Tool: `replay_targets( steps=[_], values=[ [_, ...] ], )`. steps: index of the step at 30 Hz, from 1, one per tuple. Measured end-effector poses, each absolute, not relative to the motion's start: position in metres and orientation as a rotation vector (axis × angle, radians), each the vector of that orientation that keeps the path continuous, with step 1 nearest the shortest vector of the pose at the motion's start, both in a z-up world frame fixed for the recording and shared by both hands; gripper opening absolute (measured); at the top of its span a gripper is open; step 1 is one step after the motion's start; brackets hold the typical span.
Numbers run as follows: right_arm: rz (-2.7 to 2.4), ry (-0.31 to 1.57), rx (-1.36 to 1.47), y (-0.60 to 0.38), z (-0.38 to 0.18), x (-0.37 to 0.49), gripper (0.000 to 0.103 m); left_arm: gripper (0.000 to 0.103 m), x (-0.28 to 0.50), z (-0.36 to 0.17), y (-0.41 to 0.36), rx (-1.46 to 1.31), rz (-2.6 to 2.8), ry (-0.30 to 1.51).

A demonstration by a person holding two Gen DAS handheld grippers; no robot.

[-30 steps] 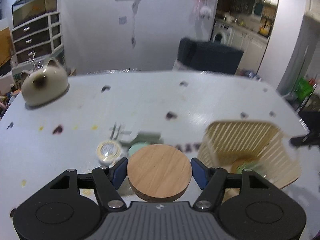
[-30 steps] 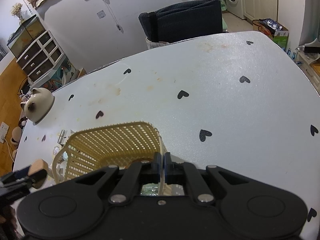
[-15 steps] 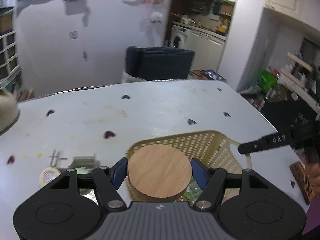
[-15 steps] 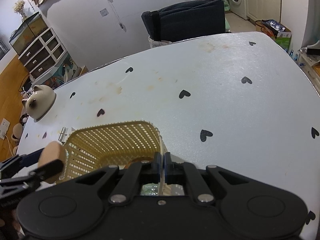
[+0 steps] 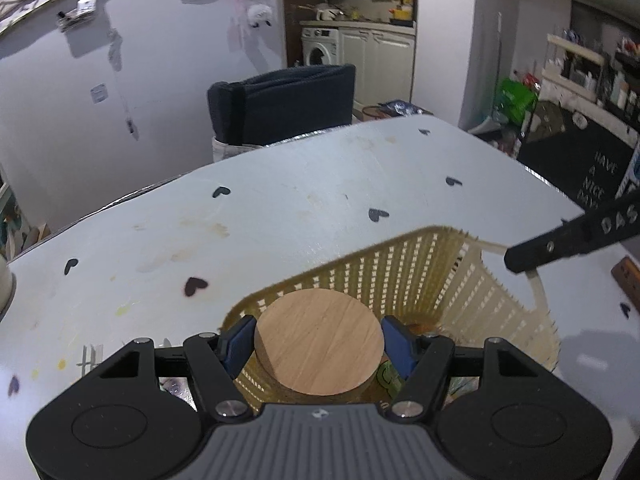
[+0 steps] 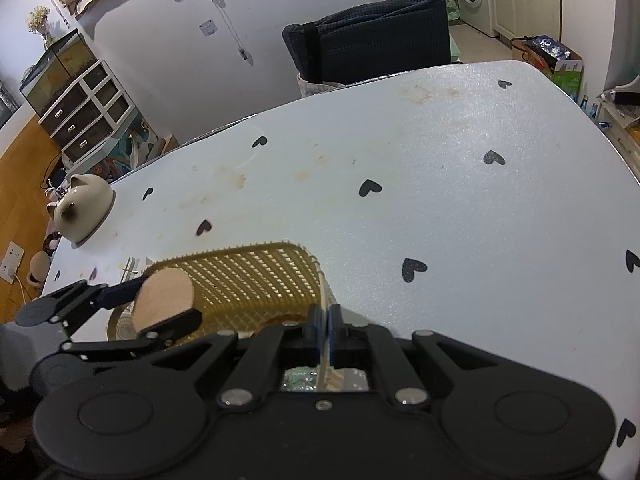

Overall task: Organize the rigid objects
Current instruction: 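Carry the wooden lid with the left tool and drop it into the basket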

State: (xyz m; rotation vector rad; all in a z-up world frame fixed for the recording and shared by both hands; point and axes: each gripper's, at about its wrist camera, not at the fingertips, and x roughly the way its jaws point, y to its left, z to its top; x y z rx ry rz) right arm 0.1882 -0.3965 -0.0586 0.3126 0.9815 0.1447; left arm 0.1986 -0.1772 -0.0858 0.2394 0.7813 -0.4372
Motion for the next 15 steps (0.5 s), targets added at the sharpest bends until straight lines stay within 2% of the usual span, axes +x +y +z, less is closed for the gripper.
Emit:
replay_targets(
  steps=[6, 9, 15],
  values=[
    [0.145, 0.982, 0.315, -0.3969, -0.0587, 0.1884, 0.004, 0.069, 0.2006, -0.0968, -0.1811, 0.318, -0.416, 0.775],
    [0.144, 0.982, 0.315, -0.3969, -0.0587, 0.1885, 0.004, 0.075, 0.1992, -0.0962, -0.1806, 0.311, -0.424, 0.777],
    [0.142, 0.983, 0.312, -0.3958, -0.0586, 0.1884, 0.004, 0.076, 0.1940, -0.0904, -0.1774, 0.280, -0.441, 0.792]
  ],
)
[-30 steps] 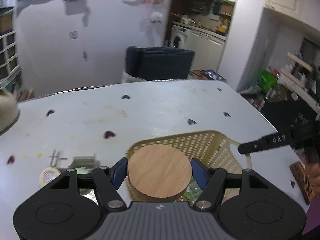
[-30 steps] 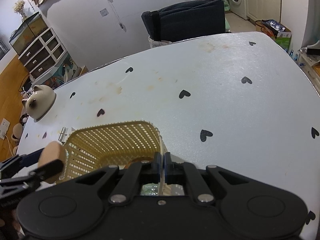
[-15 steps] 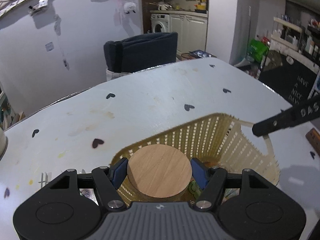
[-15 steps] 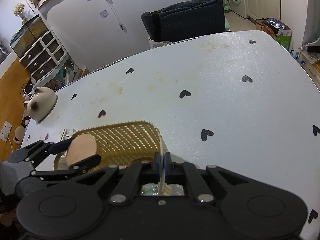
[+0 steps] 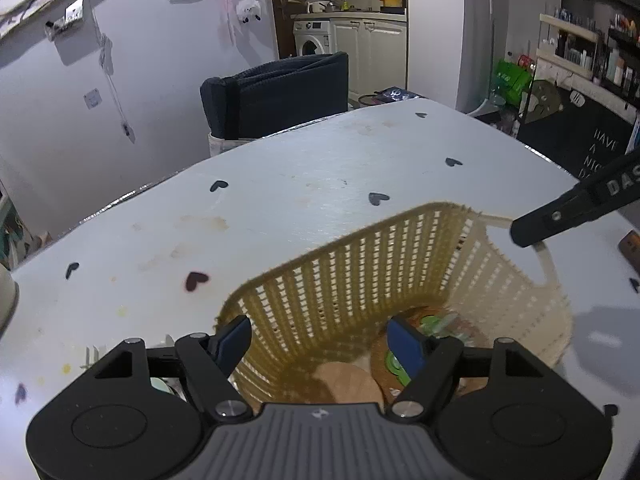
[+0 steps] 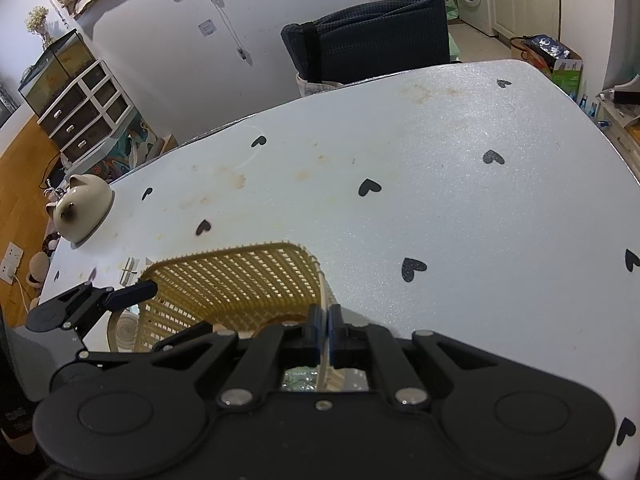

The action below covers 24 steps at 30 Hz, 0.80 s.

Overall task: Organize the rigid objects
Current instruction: 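Carry the wooden lid with the left tool and drop it into the basket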

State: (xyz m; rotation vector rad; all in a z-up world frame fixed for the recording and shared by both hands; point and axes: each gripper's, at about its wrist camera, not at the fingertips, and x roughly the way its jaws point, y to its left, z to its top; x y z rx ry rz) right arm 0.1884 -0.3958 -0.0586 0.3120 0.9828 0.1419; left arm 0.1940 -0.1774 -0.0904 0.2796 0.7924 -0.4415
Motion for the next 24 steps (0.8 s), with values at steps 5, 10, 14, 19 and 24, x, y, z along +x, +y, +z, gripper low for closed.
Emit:
replay_targets(
  steps=[5, 10, 14, 19, 24],
  values=[
    [0.143, 0.982, 0.314, -0.396, -0.059, 0.188, 0.004, 0.076, 0.189, -0.086, -0.174, 0.217, -0.477, 0.826],
    [0.142, 0.982, 0.311, -0.396, -0.059, 0.188, 0.004, 0.078, 0.180, -0.085, -0.176, 0.191, -0.495, 0.841],
    [0.142, 0.981, 0.310, -0.397, -0.059, 0.188, 0.004, 0.085, 0.171, -0.080, -0.175, 0.162, -0.510, 0.840],
    [0.142, 0.980, 0.307, -0.396, -0.059, 0.188, 0.004, 0.091, 0.163, -0.073, -0.174, 0.136, -0.515, 0.834],
    [0.142, 0.979, 0.305, -0.396, -0.058, 0.188, 0.004, 0.096, 0.156, -0.066, -0.173, 0.118, -0.513, 0.827]
  ],
)
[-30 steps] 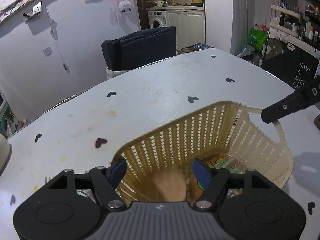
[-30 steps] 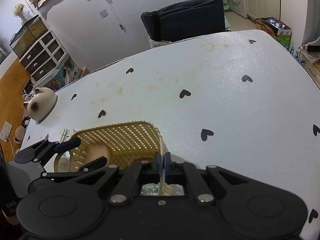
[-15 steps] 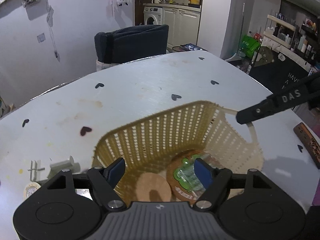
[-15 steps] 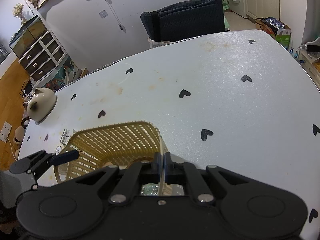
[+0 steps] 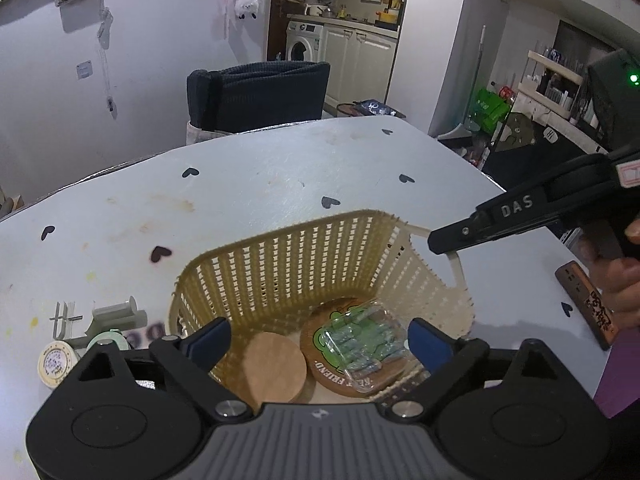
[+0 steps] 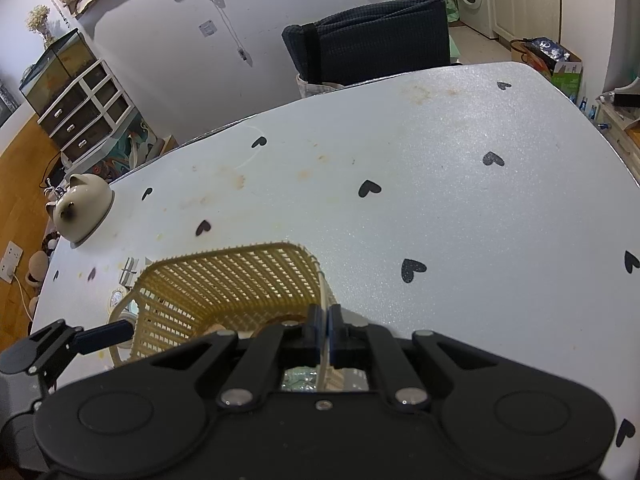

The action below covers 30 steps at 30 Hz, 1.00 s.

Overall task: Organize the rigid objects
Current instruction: 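Carry the wooden lid with the left tool and drop it into the basket, then move the left tool to the white rectangular charger and grasp it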

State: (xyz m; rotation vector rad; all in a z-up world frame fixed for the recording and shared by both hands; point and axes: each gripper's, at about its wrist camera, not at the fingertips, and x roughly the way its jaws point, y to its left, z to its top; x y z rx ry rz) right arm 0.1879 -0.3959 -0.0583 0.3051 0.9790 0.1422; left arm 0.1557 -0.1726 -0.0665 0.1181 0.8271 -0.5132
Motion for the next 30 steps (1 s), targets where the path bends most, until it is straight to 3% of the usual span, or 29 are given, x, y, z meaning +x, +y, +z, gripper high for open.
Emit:
replay_targets(
  steps=[8, 30],
  values=[
    [0.143, 0.976, 0.299, -0.396, -0.058, 0.187, 0.004, 0.103, 0.144, -0.058, -0.166, 0.080, -0.494, 0.818],
    [0.144, 0.958, 0.258, -0.391, -0.057, 0.183, 0.004, 0.103, 0.125, -0.063, -0.088, -0.089, -0.266, 0.787]
  ],
)
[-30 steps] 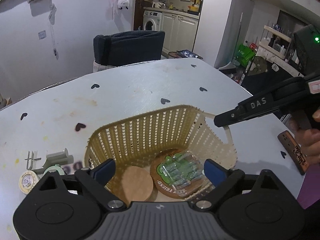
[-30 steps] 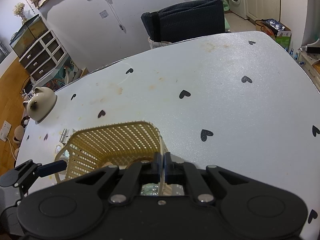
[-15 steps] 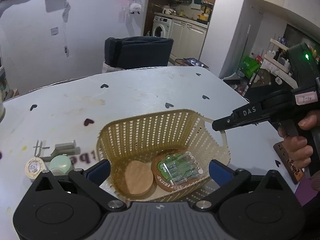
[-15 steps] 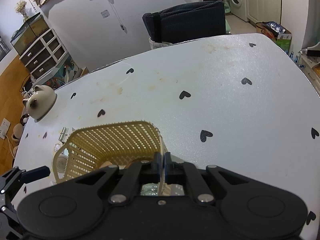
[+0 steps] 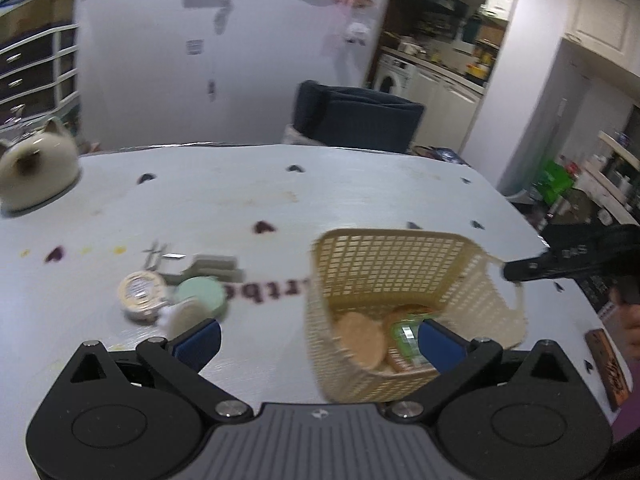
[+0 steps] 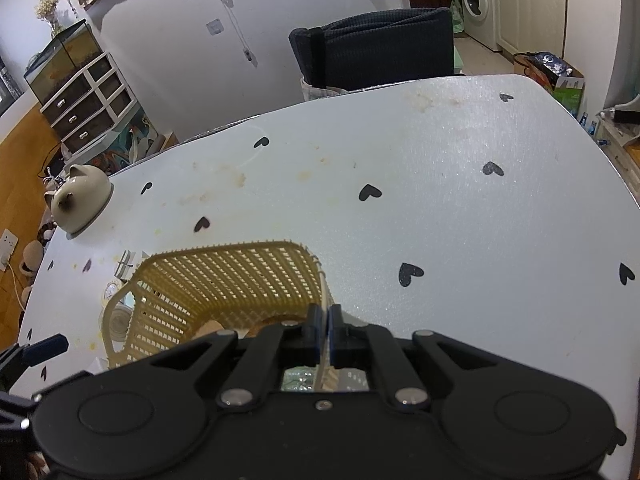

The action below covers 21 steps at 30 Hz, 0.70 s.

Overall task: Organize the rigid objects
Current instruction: 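Move the left tool to the white rectangular charger and grasp it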

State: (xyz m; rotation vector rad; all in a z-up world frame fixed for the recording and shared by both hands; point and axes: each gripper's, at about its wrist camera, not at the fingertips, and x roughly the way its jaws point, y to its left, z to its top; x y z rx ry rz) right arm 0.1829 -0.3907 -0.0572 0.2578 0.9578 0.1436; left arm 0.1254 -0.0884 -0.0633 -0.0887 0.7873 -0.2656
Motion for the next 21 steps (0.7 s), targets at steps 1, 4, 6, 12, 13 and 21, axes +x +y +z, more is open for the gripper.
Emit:
replay_targets(
  steps=[1, 4, 6, 12, 13, 21],
  values=[
    [0.144, 0.957, 0.258, -0.391, -0.057, 0.183, 0.004, 0.103, 0.125, -0.065, -0.083, -0.092, -0.252, 0.790],
    [0.146, 0.956, 0.257, -0.391, -0.057, 0.183, 0.004, 0.103, 0.126, -0.072, -0.067, -0.093, -0.225, 0.788],
    [0.148, 0.958, 0.256, -0.391, -0.057, 0.183, 0.004, 0.103, 0.126, -0.078, -0.057, -0.090, -0.205, 0.799],
    [0.152, 0.959, 0.263, -0.392, -0.057, 0.182, 0.004, 0.103, 0.130, -0.103, -0.025, -0.082, -0.163, 0.847],
    [0.152, 0.960, 0.263, -0.392, -0.057, 0.182, 0.004, 0.103, 0.131, -0.107, -0.020, -0.079, -0.157, 0.855],
    [0.152, 0.962, 0.261, -0.392, -0.057, 0.183, 0.004, 0.103, 0.145, -0.139, 0.002, -0.051, -0.163, 0.898]
  ],
)
